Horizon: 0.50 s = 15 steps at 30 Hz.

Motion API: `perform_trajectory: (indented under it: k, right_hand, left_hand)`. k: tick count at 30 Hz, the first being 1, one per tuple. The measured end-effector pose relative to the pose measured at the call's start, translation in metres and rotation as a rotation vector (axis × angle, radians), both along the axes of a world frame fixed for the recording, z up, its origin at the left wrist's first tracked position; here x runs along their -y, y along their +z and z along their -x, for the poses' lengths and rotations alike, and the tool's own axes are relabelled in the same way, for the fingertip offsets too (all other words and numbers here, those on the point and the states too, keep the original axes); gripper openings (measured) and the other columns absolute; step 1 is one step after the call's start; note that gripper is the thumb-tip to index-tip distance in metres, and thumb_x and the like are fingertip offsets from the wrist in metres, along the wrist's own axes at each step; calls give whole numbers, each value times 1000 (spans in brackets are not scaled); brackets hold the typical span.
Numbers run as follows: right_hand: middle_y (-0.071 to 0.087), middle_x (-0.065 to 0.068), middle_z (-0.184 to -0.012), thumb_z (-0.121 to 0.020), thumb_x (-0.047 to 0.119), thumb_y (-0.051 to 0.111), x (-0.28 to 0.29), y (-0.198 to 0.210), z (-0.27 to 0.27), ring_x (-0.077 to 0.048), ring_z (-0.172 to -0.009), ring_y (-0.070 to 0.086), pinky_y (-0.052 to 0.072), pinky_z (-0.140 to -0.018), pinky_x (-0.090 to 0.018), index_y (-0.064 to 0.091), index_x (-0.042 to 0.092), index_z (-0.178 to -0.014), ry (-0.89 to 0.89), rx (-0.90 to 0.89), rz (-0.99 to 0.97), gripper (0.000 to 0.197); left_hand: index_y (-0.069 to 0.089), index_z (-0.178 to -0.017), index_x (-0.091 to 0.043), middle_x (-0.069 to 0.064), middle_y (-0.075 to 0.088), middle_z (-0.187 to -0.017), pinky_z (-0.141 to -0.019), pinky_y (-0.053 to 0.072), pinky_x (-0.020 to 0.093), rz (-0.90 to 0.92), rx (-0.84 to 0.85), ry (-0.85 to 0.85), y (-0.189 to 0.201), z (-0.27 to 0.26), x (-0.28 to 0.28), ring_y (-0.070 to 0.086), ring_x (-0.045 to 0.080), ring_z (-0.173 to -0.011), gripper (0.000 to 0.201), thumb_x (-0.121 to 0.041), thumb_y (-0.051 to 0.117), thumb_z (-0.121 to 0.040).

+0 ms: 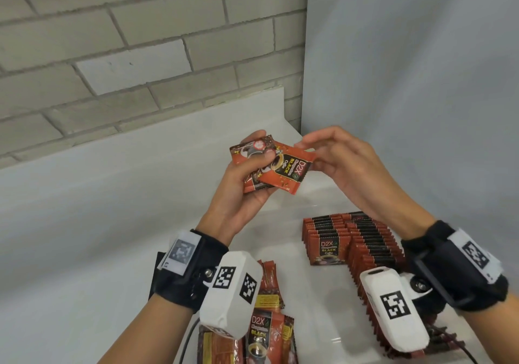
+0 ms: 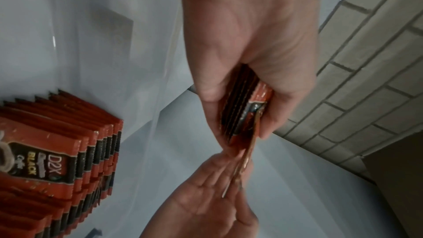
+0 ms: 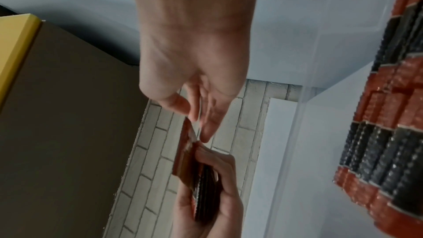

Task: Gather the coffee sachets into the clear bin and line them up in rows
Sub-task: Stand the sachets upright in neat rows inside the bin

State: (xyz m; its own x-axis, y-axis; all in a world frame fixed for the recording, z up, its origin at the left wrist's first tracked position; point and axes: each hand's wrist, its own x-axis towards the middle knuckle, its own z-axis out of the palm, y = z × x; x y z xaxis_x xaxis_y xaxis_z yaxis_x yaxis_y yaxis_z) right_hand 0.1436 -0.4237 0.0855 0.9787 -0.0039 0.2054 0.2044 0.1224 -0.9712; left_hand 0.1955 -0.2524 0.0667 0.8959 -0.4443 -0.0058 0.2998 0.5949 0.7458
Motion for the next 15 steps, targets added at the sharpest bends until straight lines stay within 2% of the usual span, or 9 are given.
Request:
perform_trajectory:
  k: [2,4,6,8,11,13,15]
  right_hand:
    - [71,-9,-87,-91,32,58,-1,2,1,-19,-77,68,54,-71,-25,58,-2,-102,38,-110,-11,37]
    - [72,-11,-84,-79,38,62,-4,3,4,-21,-74,69,56,-68,-25,55,-10,-110,127,-167,102,58]
    - [73,-13,-86,-78,25,68,-7,1,6,-22,-74,70,56,-66,-24,58,-7,-115,177,-181,161,50]
    - [73,-14,-88,-78,14,70,-6,1,6,-23,-75,72,56,-66,-24,60,-6,-112,155,-202,143,40]
    - [74,-15,-82,-74,12,70,-3,1,3,-21,-74,73,57,-64,-21,61,-9,-100,103,-245,79,35]
    - [74,-9,-76,-71,14,71,0,4,2,-17,-69,72,55,-60,-19,63,0,-90,64,-274,64,25]
    - [73,-5,-74,-70,17,72,9,9,2,-13,-65,70,54,-58,-17,65,6,-86,23,-283,90,21]
  left_hand:
    - [62,-104,-20,4,70,-93,-76,56,31,6,40,22,1,0,0,69,19,-85,33,-2,59,-77]
    - [60,-105,-21,2,69,-90,-74,56,30,1,65,38,1,0,0,68,18,-83,33,-3,59,-77]
    - [58,-106,-20,2,68,-87,-72,56,29,5,83,41,1,0,0,68,17,-81,32,-2,58,-80]
    - [58,-107,-20,1,67,-88,-72,55,29,14,90,38,0,0,0,67,17,-82,30,0,57,-84]
    - [56,-107,-21,2,66,-93,-77,53,30,9,81,40,-1,-1,0,66,18,-87,31,-1,57,-84]
    - [57,-107,-21,4,66,-99,-79,53,31,8,67,40,0,1,1,66,19,-91,29,-2,58,-85]
    - [64,-99,-21,5,68,-99,-79,55,31,20,47,35,2,2,3,67,19,-92,20,-6,59,-87]
